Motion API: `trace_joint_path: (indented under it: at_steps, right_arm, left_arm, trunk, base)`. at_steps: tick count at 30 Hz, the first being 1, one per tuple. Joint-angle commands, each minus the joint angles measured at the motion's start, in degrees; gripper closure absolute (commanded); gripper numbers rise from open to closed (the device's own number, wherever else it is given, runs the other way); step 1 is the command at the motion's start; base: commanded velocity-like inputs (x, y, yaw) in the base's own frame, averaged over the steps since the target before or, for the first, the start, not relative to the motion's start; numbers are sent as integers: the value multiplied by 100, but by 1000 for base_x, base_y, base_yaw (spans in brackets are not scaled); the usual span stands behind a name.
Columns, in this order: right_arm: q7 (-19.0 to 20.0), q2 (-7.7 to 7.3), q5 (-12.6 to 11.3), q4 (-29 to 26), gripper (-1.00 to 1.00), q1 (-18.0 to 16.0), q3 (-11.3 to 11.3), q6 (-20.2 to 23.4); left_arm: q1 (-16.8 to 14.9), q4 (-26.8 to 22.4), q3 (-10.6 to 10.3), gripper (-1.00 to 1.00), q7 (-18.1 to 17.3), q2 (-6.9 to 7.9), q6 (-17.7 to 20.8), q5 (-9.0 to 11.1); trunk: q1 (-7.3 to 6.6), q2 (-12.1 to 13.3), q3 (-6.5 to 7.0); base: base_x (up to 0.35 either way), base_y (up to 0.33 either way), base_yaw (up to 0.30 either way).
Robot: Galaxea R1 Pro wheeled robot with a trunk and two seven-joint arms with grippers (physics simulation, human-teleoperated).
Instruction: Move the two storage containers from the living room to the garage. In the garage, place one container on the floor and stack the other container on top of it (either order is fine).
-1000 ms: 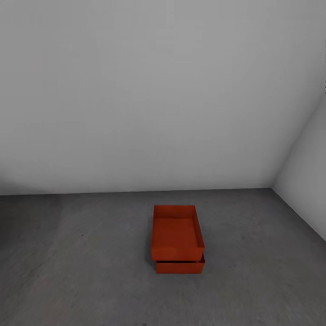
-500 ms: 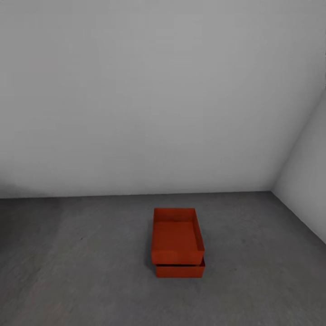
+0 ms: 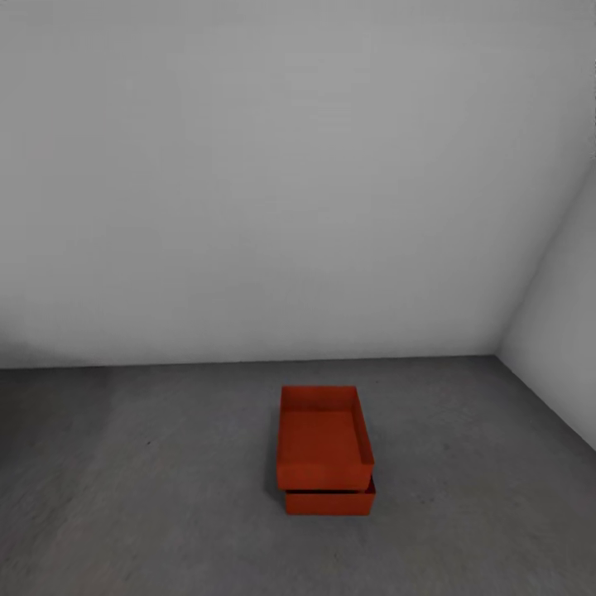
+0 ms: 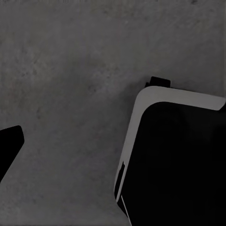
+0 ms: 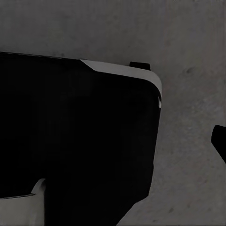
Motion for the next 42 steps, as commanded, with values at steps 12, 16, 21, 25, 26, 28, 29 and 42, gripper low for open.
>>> trace_joint_path:
  at_steps: [12, 16, 21, 25, 26, 28, 29, 42]
  right_arm:
    - [-8, -1, 48, 13, -100, -6, -39, -29]
    - [-25, 1, 52, 13, -100, -6, -37, -29]
    - [-49, 7, 57, 13, -100, -6, -36, -33]
    - [-56, 0, 65, 13, -100, -6, -35, -37]
    - [-54, 0, 65, 13, -100, -6, -34, -39]
    - [-51, 0, 62, 13, -100, -6, -32, -38]
    - [-50, 0, 62, 13, -100, -6, -31, -38]
    - [-48, -1, 78, 13, -100, -6, -28, -46]
  left_arm:
    - [-2, 4, -13, -100, 7, -1, -21, 38]
    - [-2, 4, -12, -100, 7, -1, -21, 37]
    - [-1, 4, -12, -100, 7, -1, -14, 37]
    - [0, 4, -14, -100, 7, -1, -20, 37]
    - [-2, 4, -13, -100, 7, -2, -23, 37]
    - [-3, 4, -14, -100, 7, -1, -26, 37]
    - [-2, 4, -14, -100, 7, -1, -23, 37]
    - [-1, 4, -12, -100, 7, -1, -26, 37]
  trunk:
    - [1, -6, 103]
    - [1, -6, 140]
    - [1, -6, 186]
    - [1, -6, 223]
    - [1, -6, 232]
    - [1, -6, 250]
    - [1, -6, 260]
    - [1, -6, 379]
  base:
    - [0, 0, 0]
    - [0, 0, 0]
    - [0, 0, 0]
    - [0, 0, 0]
    - [0, 0, 0]
    - [0, 0, 0]
    - [0, 0, 0]
    - [0, 0, 0]
